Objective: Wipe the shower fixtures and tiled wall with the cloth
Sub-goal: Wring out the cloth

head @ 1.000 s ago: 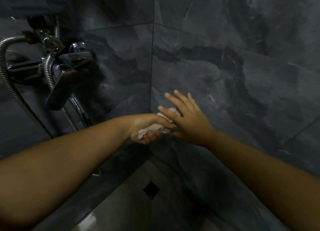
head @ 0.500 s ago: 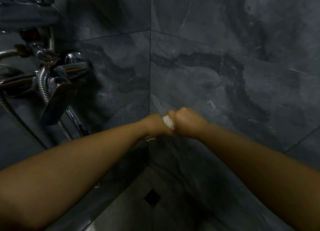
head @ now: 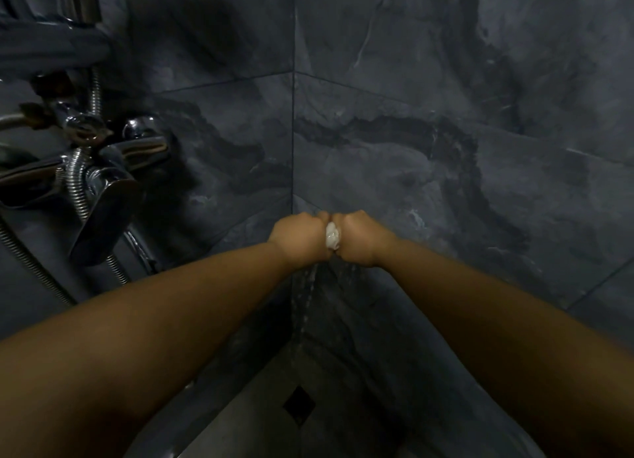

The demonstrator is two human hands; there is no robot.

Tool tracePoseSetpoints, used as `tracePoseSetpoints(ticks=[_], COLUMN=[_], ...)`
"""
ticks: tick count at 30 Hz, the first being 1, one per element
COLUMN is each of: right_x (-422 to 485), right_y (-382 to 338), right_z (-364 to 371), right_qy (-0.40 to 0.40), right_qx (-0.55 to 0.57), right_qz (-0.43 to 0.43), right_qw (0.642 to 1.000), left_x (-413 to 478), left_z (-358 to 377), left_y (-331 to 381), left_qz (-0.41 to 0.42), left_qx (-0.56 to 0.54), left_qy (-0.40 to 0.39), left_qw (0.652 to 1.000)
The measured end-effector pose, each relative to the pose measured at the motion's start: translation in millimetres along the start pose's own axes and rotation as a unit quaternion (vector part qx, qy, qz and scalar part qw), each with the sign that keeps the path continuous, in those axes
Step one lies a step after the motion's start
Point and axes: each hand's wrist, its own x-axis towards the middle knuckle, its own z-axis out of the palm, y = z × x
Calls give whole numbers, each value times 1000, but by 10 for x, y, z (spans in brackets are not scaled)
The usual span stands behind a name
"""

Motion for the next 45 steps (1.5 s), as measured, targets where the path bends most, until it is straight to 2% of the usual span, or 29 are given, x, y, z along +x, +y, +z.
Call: tracePoseSetpoints(ticks=[6,8,10,12,13,14,16,18,19,21,22,23,26,27,29,31,32,34,35,37,39,41,43,45], right_x=[30,21,-17,-99,-155,-218,-334,-385,-373,-348,-345,-334,-322,-321,-318,-321,-340,-380,-391,-409,-413,-365,-318,-276], right_y=[61,79,105,161,196,226,284,282,280,247,237,242,297,307,271,221,204,210,225,205,150,138,110,92], right_z=[-65,-88,-97,-121,-123,-128,-94,-51,-42,-90,-125,-143,-121,-116,-155,-225,-259,-281,-262,-251,-271,-277,-296,-322], right_qy=[-34,-47,-33,22,59,97,180,256,290,328,323,313,247,227,214,244,261,274,277,213,95,34,24,3], right_qx=[32,41,69,115,106,67,-19,-57,-59,-51,-55,-68,-102,-102,-65,-40,-46,-62,-74,-99,-115,-132,-124,-93], right_qz=[12,19,21,15,-1,-25,-82,-137,-161,-199,-212,-221,-223,-223,-225,-243,-256,-277,-282,-236,-140,-74,-47,-11], right_qw=[999,998,997,993,993,993,980,955,942,922,921,921,938,942,948,938,930,919,916,943,979,988,991,996], left_x=[73,98,97,93,95,87,53,-2,-24,-65,-86,-93,-102,-110,-125,-130,-128,-130,-133,-134,-103,-55,-27,8], left_z=[33,7,-41,-103,-139,-173,-236,-253,-252,-244,-245,-247,-249,-245,-241,-255,-274,-310,-321,-316,-305,-299,-301,-260], left_y=[-9,11,26,7,-22,-57,-115,-131,-122,-92,-77,-72,-82,-86,-87,-77,-71,-47,-25,20,76,116,144,164], left_qz=[42,34,15,-3,-25,-63,-143,-148,-137,-114,-108,-104,-110,-121,-131,-121,-113,-103,-103,-123,-134,-102,-55,-21], left_qx=[69,56,-29,-169,-253,-350,-509,-558,-562,-574,-576,-566,-518,-520,-555,-590,-593,-568,-544,-495,-435,-332,-238,-153], left_qy=[40,43,3,-46,-68,-103,-227,-379,-432,-489,-498,-499,-477,-461,-454,-472,-483,-502,-505,-478,-392,-296,-216,-148], left_qw=[996,997,999,985,965,929,818,724,692,647,640,648,702,709,685,644,635,644,662,715,799,890,945,977])
